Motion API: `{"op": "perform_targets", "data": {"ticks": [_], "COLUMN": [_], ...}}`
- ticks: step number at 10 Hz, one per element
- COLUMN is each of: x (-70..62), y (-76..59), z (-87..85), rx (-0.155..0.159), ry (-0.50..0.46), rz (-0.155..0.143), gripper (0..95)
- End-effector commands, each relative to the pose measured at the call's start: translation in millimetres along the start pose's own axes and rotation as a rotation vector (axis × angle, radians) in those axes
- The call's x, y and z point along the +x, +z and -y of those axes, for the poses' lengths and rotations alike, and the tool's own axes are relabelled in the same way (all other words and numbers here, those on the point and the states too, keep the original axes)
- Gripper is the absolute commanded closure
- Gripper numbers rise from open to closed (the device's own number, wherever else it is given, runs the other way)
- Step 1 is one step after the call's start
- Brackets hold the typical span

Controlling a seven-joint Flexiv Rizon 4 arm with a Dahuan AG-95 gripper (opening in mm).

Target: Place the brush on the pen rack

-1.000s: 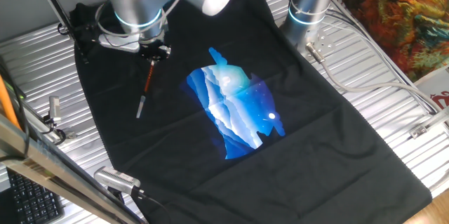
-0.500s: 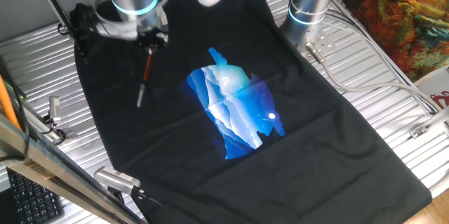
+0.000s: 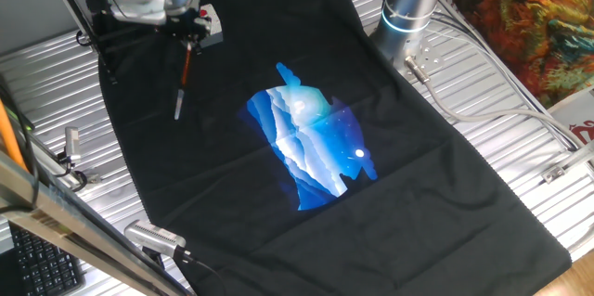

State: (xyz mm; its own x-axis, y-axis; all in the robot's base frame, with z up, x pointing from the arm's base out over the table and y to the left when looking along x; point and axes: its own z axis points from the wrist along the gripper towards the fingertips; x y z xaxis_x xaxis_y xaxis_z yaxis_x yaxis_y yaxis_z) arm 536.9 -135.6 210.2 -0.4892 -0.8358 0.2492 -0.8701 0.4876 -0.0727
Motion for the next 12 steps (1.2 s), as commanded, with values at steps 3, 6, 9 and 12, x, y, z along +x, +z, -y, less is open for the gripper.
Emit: {"op": "perform_targets", "data": {"ticks": [3,6,9,12], "x": [41.5,60.7,76.1,88.2], "y": [-26.7,-39.9,-52.4,-66.6], "z": [5.4,3.1,-2.3,-4.8], "rx": [-0.019,-0.022,-0.025,-0.028], "ry": [-0.024,-0.026,-0.024,-0.026], "rz": [-0.016,-0.028,-0.041,-0.048], "gripper": [95.0,95.0,95.0,95.0]}}
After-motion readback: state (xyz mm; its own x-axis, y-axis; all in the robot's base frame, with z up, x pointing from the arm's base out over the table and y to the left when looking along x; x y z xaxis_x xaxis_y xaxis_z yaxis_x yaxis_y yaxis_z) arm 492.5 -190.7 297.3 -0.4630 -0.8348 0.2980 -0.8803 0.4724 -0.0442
